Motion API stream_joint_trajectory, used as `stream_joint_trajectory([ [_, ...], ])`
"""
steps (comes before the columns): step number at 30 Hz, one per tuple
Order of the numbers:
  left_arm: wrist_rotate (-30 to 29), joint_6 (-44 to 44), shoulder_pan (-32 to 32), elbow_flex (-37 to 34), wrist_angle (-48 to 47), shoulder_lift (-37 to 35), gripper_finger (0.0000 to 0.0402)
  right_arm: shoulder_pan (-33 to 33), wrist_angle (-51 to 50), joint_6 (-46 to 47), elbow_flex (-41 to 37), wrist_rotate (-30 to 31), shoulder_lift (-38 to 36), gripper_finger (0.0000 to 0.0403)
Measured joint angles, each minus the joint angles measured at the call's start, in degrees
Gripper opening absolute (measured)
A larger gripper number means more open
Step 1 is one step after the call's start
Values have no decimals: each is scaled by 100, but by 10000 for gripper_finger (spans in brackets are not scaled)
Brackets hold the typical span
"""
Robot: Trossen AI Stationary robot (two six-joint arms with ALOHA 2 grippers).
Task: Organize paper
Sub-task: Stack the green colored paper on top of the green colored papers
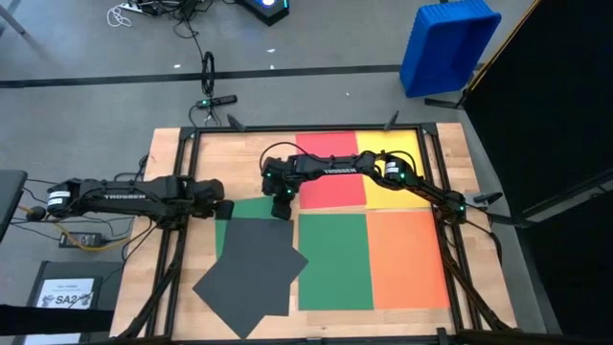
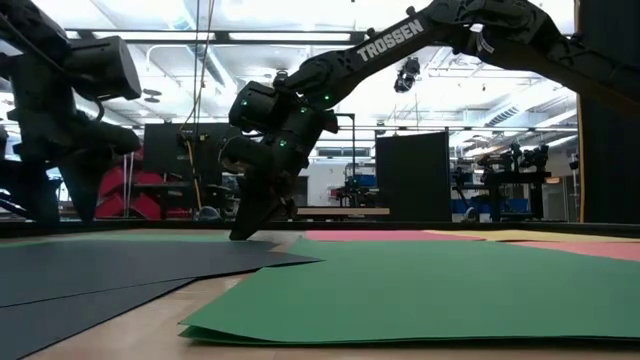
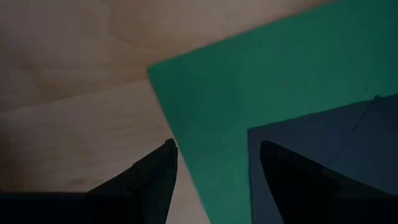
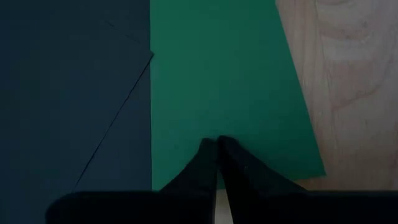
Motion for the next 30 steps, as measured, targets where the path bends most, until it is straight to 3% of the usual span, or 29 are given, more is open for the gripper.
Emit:
stream_joint_trajectory([
  [12, -123, -195, 59, -20, 172, 146, 213, -112, -310, -7, 7, -35, -7, 0],
  [18, -300, -1, 59, -27, 820, 466, 213, -158, -331, -11, 4, -29, -9, 0],
  [30, -355, 28, 112, 10, 514, 758, 213, -238, -332, 28, 0, -20, -9, 0],
])
